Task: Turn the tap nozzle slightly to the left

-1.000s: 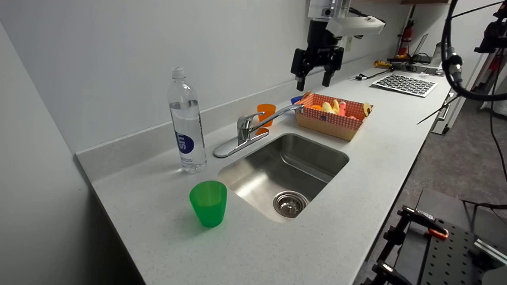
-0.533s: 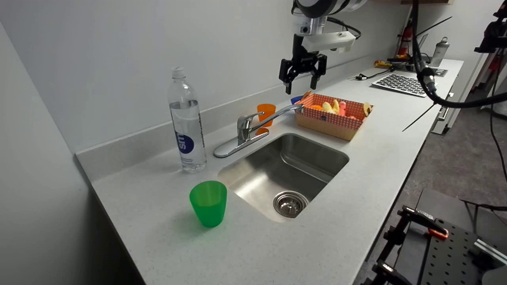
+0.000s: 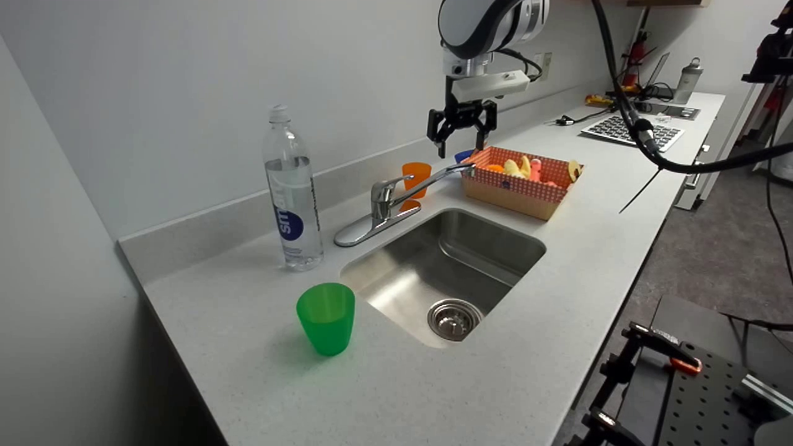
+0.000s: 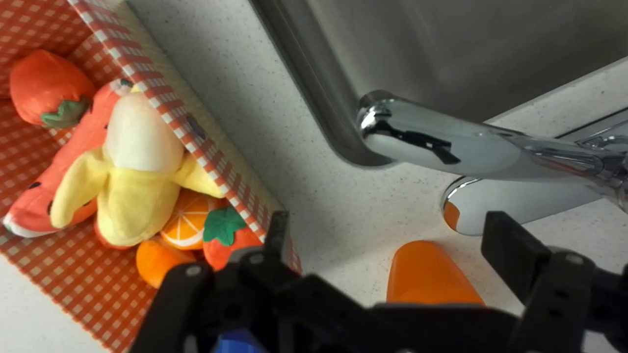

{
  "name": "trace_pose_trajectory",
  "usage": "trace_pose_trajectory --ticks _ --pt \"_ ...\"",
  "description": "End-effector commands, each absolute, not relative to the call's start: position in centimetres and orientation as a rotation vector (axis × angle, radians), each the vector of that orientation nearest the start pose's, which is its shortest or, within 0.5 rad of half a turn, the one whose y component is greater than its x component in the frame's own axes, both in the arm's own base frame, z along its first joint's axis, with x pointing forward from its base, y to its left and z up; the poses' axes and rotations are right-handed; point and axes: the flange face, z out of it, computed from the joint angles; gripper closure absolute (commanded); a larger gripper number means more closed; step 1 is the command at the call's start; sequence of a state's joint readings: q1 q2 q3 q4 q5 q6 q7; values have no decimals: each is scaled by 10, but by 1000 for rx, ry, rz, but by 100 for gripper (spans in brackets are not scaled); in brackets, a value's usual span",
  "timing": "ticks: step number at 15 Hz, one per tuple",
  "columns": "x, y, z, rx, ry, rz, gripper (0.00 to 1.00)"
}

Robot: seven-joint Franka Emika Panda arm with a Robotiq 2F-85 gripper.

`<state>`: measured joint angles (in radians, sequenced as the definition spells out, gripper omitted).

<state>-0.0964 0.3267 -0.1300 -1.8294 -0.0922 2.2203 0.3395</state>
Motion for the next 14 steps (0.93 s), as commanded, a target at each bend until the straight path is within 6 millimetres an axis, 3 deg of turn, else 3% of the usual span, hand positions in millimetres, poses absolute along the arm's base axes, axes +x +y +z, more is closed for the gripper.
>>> trace_pose_trajectory --ticks 1,3,4,7,14 --pt "637 -142 352 -3178 852 -100 0" --pt "639 -143 346 -3180 859 -84 0" --pt "639 -143 345 -3178 859 -83 20" --pt "638 -130 341 -3178 850 -81 37" --pt "632 -93 339 -3187 813 -69 91"
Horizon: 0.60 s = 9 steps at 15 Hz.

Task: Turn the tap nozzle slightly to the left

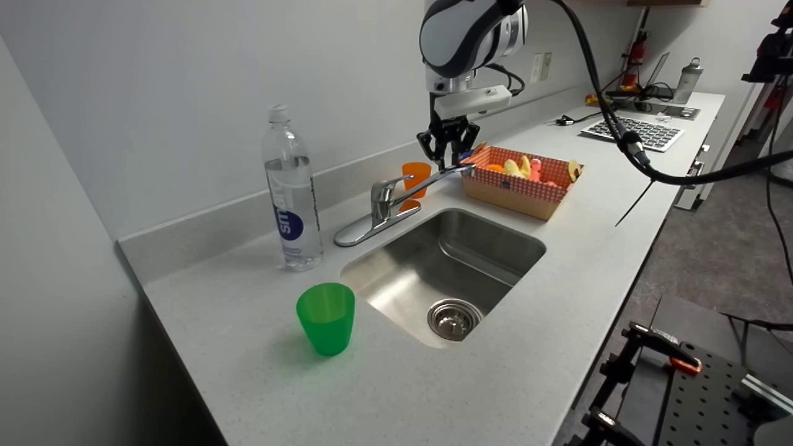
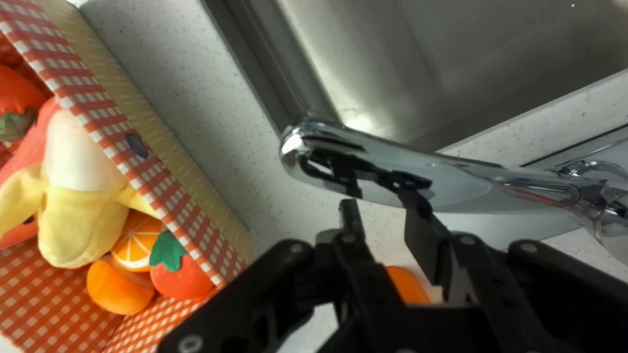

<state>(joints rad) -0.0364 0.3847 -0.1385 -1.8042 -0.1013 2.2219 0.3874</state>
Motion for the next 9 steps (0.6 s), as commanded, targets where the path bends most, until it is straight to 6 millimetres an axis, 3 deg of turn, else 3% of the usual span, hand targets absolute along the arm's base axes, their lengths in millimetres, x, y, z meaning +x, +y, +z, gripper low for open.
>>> trace_pose_trajectory --ticks 1,8,9 --pt "629 -89 342 -3180 815 -59 100" --pt "603 -50 359 -3178 736 43 100" --pt "601 -61 370 -3171 712 49 100"
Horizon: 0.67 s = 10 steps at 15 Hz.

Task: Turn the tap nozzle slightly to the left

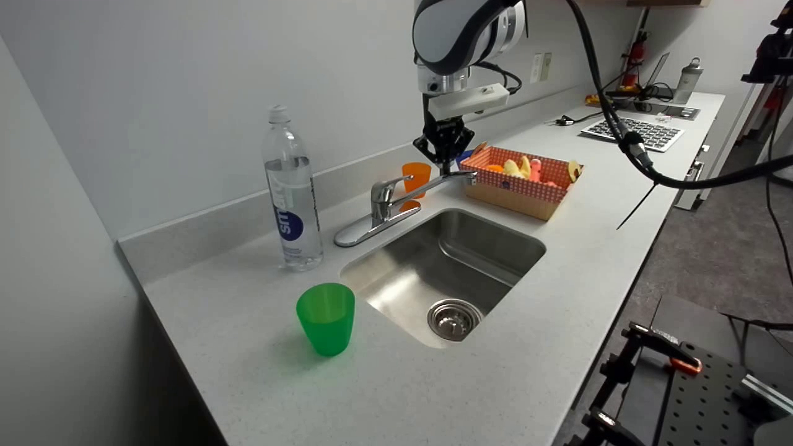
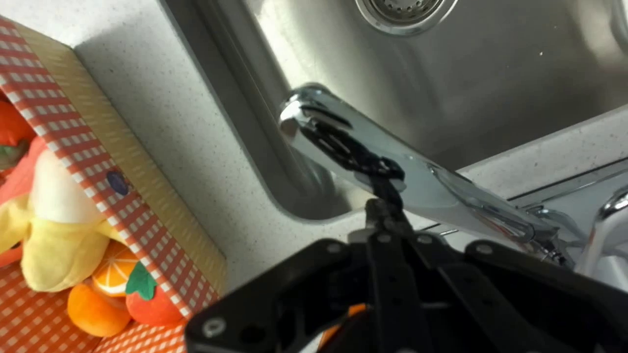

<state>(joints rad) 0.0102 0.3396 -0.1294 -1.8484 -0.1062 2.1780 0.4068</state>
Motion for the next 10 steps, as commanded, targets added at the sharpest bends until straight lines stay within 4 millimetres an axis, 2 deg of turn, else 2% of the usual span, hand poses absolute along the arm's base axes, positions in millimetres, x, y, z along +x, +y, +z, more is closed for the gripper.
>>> trace_pose_trajectory --ticks 1,7,9,10 --pt "597 -57 376 -3168 696 52 100" --pt "570 -27 415 -3140 597 41 100" --pt "571 -27 423 -3136 633 9 100" --pt "574 -33 424 -3130 674 4 100"
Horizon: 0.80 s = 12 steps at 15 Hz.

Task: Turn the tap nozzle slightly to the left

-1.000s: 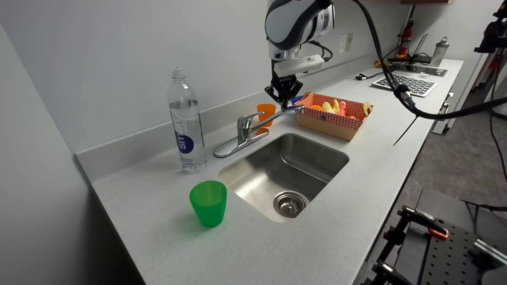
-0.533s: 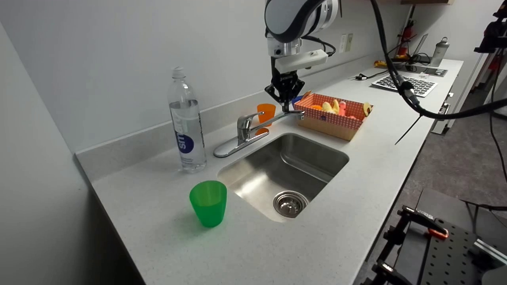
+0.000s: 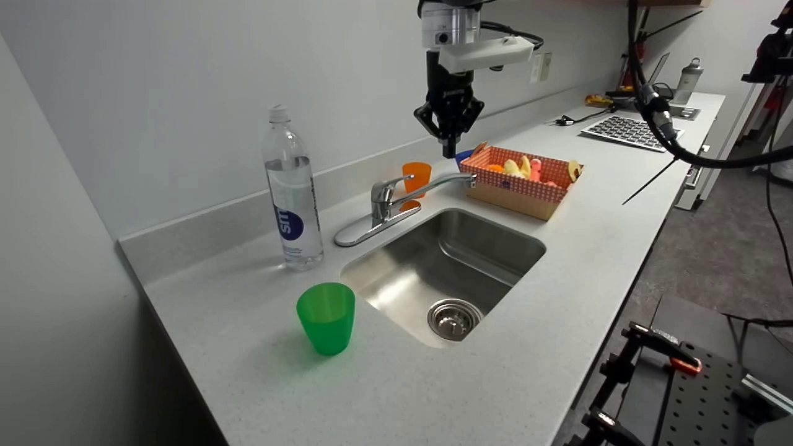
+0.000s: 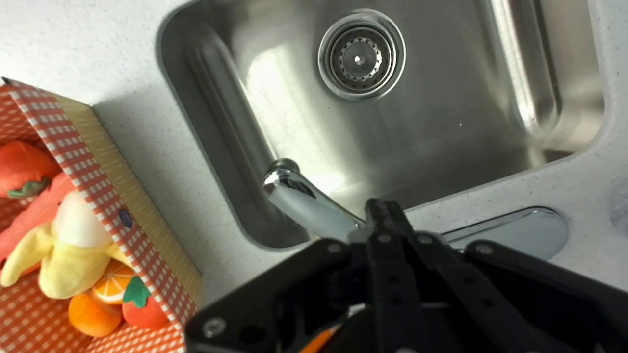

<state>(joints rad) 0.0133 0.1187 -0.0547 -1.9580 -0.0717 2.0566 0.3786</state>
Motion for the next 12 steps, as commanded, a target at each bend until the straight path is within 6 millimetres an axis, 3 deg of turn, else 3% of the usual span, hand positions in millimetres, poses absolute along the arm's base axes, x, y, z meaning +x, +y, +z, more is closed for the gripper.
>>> trace_pose_trajectory --ticks 1,8,12 --pt "576 -40 423 -3127 711 -9 100" --pt "584 -108 405 -3037 1075 -15 100" --pt "579 -114 378 -3070 1058 -23 100"
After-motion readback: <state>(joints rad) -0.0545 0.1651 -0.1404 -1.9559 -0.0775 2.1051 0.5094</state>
